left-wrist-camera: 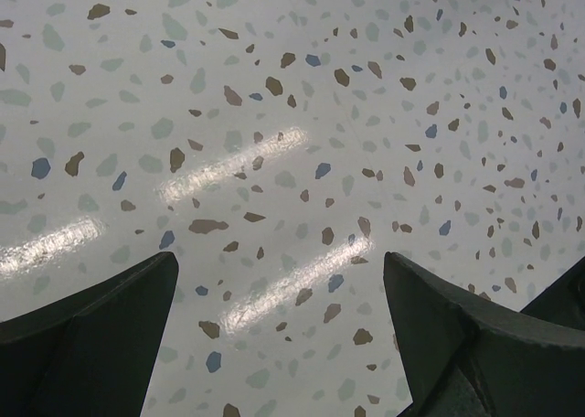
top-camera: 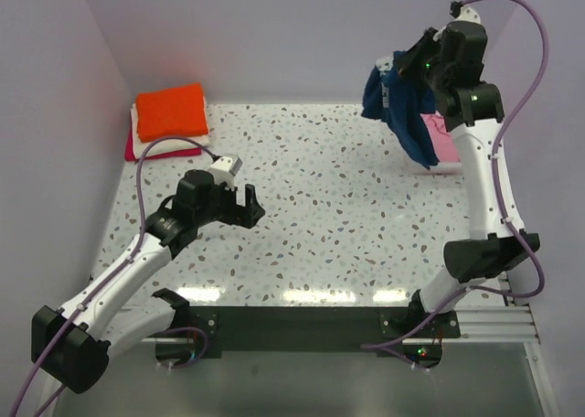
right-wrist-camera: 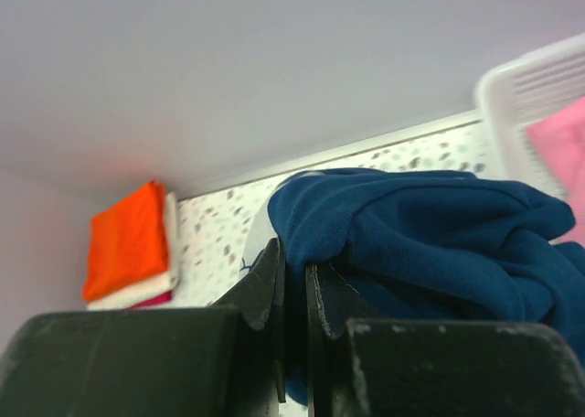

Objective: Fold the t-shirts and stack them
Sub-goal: Move the tshirt to the center of the board

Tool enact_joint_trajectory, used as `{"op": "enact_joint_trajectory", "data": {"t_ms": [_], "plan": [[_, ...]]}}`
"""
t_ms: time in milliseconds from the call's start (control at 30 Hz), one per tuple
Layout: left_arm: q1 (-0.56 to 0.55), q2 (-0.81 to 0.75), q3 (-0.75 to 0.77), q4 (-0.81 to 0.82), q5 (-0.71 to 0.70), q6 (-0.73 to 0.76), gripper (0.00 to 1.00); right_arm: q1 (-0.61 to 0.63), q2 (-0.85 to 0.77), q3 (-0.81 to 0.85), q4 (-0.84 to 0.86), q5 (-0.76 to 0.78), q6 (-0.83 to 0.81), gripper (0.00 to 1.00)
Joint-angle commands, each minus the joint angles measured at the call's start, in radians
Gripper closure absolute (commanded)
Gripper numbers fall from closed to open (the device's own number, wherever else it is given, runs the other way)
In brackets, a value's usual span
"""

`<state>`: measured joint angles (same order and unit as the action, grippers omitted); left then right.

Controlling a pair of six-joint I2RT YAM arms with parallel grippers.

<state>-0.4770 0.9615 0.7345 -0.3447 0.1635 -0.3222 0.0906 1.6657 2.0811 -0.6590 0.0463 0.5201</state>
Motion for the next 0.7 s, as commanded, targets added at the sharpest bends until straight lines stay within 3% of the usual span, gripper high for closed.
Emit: {"op": "enact_joint_trajectory", "data": {"t_ms": [0, 333, 400, 500, 667], "plan": [[0.006, 0.003, 0.002, 0.03, -0.021, 0.011, 0.0, 0.089, -0.112, -0.002, 0.039, -0.075, 0.049, 1.0], [0.021, 0.028, 0.006, 0.026, -0.025, 0.012, 0.0, 0.254, -0.219, -0.183, 0.143, -0.114, 0.123, 1.0], [0.023, 0.029, 0.005, 0.029, -0.027, 0.011, 0.0, 0.259, -0.242, -0.301, 0.186, -0.097, 0.13, 1.0], [0.023, 0.04, 0.005, 0.03, -0.032, 0.006, 0.0, 0.259, -0.293, -0.53, 0.255, -0.066, 0.153, 0.87], [0.018, 0.069, -0.02, 0.041, -0.041, -0.11, 0.0, 0.259, -0.4, -0.991, 0.375, -0.059, 0.204, 0.53]]}}
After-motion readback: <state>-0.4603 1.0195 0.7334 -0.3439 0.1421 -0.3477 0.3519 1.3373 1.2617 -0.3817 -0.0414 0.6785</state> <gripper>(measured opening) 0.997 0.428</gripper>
